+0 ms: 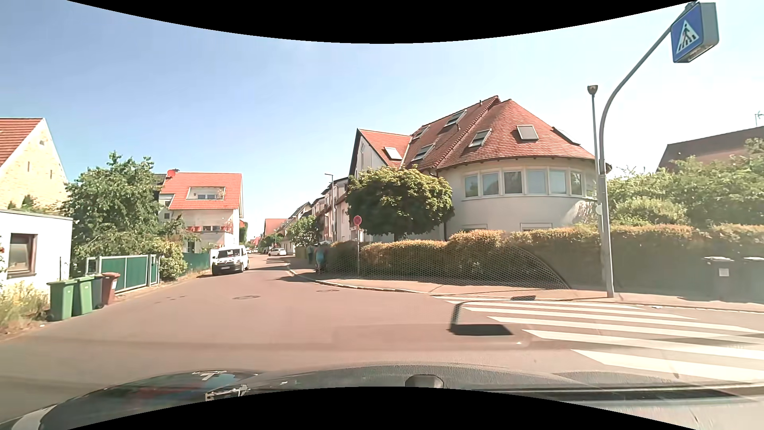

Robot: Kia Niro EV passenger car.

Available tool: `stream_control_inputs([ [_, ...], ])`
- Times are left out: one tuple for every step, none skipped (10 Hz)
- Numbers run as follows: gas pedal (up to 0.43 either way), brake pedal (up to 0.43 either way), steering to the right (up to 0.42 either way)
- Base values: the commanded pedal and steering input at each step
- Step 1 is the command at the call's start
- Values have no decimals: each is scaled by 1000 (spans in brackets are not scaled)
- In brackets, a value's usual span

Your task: Follow the waypoints while adhering to traffic rules and regulations

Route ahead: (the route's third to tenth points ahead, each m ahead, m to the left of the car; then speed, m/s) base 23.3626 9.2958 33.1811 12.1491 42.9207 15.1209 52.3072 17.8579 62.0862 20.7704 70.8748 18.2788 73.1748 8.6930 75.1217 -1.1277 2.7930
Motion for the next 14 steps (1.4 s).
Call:
stream_control_inputs([
  [87,0,-114],
  [87,0,-118],
  [87,0,-121],
  [87,0,-124],
  [87,0,-124],
  [87,0,-125],
  [87,0,-124],
  [87,0,-124],
  [87,0,-124],
  [110,0,-125],
  [150,0,-124],
  [150,0,-125],
  [150,0,-126],
  [150,0,-131],
])
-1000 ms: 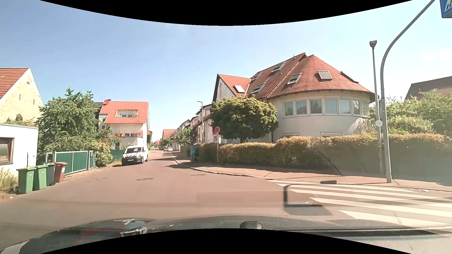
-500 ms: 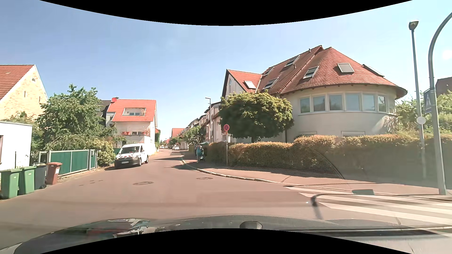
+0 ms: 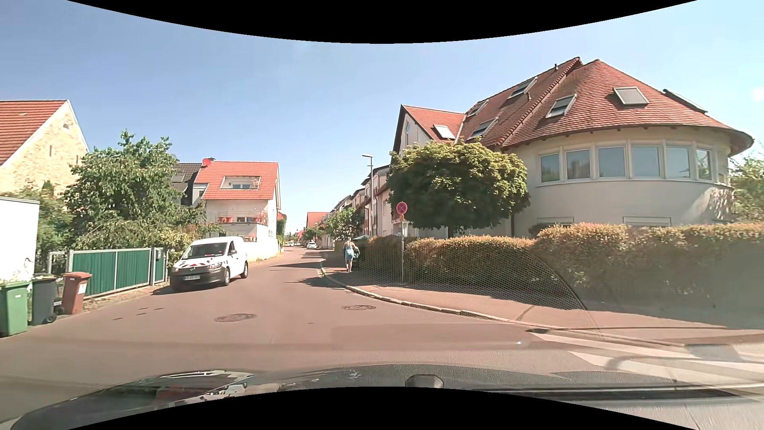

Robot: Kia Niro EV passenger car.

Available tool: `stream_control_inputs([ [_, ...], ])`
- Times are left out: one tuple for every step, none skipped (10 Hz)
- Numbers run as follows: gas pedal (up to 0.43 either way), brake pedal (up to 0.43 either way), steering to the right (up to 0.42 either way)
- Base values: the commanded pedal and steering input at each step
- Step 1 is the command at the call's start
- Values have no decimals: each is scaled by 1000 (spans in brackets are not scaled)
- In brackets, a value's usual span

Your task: Follow the waypoints while adhering to traffic rules and regulations

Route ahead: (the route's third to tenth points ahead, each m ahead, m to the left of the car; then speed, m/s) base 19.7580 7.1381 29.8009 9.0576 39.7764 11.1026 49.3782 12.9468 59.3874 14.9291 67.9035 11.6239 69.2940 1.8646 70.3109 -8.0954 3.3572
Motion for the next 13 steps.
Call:
stream_control_inputs([
  [150,0,-136],
  [150,0,-145],
  [150,0,-157],
  [130,0,-168],
  [79,0,-176],
  [28,0,-178],
  [0,0,-178],
  [0,0,-178],
  [0,0,-178],
  [0,0,-180],
  [0,0,-182],
  [0,0,-185],
  [0,0,-188],
])
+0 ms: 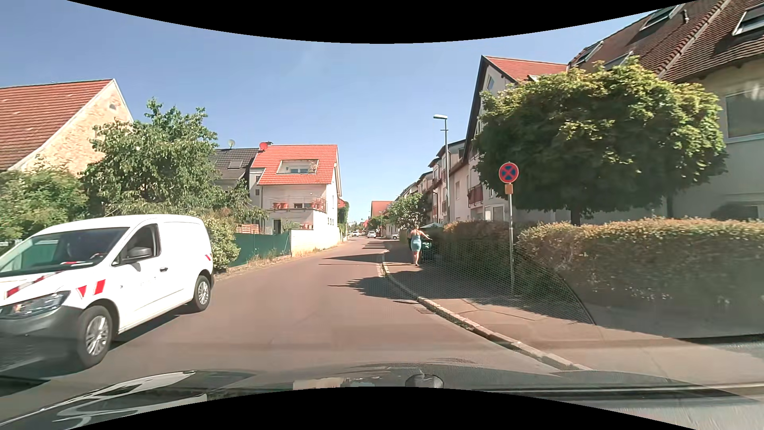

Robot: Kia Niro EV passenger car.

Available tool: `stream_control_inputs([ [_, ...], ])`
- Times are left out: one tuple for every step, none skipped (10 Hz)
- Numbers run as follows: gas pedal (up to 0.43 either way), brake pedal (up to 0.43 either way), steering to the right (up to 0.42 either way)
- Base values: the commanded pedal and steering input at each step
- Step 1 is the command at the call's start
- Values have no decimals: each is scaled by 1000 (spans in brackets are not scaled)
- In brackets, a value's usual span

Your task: Follow the waypoints while adhering to traffic rules and regulations

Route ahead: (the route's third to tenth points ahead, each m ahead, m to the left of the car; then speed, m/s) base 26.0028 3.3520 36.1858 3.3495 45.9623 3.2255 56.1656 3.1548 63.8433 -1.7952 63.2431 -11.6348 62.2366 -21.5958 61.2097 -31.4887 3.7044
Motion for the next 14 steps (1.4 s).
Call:
stream_control_inputs([
  [0,0,-188],
  [0,0,-188],
  [0,0,-186],
  [0,0,-185],
  [0,0,-184],
  [0,0,-182],
  [0,0,-178],
  [0,0,-169],
  [0,0,-164],
  [0,0,-158],
  [39,0,-150],
  [39,0,-136],
  [39,0,-124],
  [47,0,-101],
])
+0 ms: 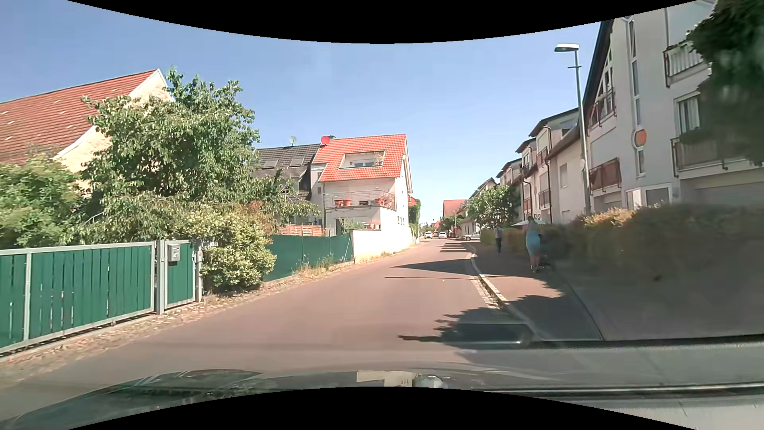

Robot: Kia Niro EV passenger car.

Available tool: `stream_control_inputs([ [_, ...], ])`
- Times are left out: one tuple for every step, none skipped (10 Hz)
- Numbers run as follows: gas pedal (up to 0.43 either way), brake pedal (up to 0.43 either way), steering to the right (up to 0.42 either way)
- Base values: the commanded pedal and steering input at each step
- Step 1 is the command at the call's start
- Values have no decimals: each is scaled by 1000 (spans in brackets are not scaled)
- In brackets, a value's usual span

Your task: Follow the waypoints while adhering to traffic rules and regulations

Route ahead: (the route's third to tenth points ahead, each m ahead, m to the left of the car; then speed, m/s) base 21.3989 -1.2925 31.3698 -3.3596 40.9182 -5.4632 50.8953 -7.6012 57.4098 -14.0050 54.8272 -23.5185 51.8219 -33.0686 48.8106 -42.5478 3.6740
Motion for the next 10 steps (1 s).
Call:
stream_control_inputs([
  [59,0,-74],
  [59,0,-40],
  [67,0,-11],
  [98,0,17],
  [110,0,40],
  [138,0,60],
  [157,0,76],
  [169,0,86],
  [169,0,99],
  [169,0,107],
])
